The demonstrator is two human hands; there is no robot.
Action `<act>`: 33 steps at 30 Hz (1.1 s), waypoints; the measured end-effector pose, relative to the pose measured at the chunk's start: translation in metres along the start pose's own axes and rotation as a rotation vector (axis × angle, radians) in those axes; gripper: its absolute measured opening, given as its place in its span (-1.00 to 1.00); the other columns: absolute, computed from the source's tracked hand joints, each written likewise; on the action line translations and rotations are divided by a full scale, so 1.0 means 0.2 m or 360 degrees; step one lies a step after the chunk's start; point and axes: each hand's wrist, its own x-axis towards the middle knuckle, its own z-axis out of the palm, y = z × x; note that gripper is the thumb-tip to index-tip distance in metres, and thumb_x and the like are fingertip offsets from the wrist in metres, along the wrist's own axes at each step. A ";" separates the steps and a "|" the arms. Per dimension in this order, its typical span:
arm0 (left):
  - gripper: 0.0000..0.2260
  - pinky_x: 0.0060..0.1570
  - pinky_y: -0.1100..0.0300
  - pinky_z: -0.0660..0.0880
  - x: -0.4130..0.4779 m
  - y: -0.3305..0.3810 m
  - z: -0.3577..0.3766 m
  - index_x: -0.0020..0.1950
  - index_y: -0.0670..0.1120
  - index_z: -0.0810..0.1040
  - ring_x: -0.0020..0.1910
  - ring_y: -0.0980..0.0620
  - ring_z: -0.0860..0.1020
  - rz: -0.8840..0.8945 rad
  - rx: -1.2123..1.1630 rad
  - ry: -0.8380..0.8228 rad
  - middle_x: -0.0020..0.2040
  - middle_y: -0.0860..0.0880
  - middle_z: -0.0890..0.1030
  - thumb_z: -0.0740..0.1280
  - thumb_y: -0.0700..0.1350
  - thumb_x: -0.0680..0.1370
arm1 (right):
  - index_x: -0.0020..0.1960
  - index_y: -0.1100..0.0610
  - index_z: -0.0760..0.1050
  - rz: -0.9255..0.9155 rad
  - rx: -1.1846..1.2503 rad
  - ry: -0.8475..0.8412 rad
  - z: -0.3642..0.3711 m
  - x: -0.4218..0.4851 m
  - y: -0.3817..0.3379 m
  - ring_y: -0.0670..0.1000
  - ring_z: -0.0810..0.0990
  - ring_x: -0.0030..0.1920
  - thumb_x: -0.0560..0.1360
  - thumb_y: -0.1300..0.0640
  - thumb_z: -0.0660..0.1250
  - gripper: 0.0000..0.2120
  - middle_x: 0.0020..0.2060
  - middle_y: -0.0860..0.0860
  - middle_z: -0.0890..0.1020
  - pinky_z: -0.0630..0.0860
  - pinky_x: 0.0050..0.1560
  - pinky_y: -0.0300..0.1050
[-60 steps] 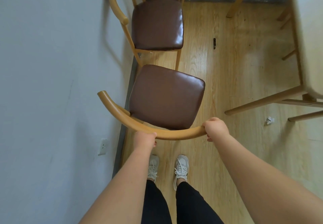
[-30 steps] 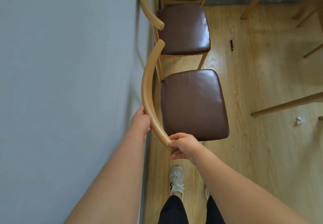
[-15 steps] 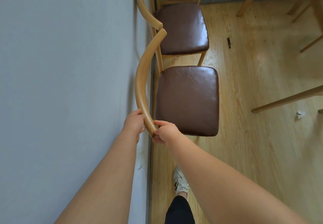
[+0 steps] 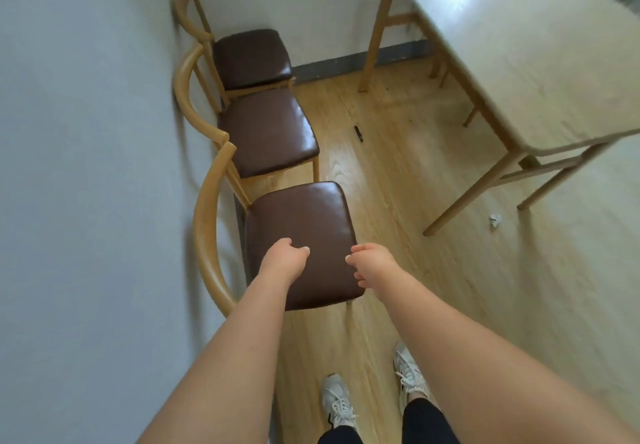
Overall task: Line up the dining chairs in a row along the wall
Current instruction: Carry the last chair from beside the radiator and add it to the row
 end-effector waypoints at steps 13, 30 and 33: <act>-0.51 0.33 0.06 0.38 -0.46 1.10 0.97 0.49 -0.14 0.31 0.38 -0.14 0.42 0.0606 0.0627 -0.0372 0.44 -0.14 0.42 0.27 -0.04 0.59 | 0.27 0.14 0.49 -0.0048 0.0589 0.0506 -1.48 -0.20 0.27 0.09 0.47 -0.01 0.52 0.19 0.34 -0.68 0.06 0.10 0.52 0.44 -0.05 -0.06; -0.54 -0.02 0.19 0.38 -0.91 2.21 2.32 0.49 -0.04 0.33 0.24 -0.04 0.50 0.1036 0.0867 -0.0457 0.39 -0.05 0.47 0.23 -0.06 0.57 | 0.33 0.24 0.43 0.0019 0.1048 0.0765 -3.27 -0.25 0.76 0.21 0.56 0.14 0.56 0.16 0.30 -0.64 0.21 0.21 0.53 0.50 0.18 0.10; -0.54 0.01 0.18 0.38 -0.85 2.43 2.47 0.49 -0.05 0.33 0.28 -0.05 0.49 0.1076 0.0872 -0.0459 0.40 -0.05 0.46 0.24 -0.05 0.58 | 0.35 0.23 0.42 0.0010 0.1081 0.0771 -3.51 -0.15 0.70 0.18 0.56 0.07 0.56 0.16 0.30 -0.62 0.23 0.22 0.53 0.50 0.17 0.11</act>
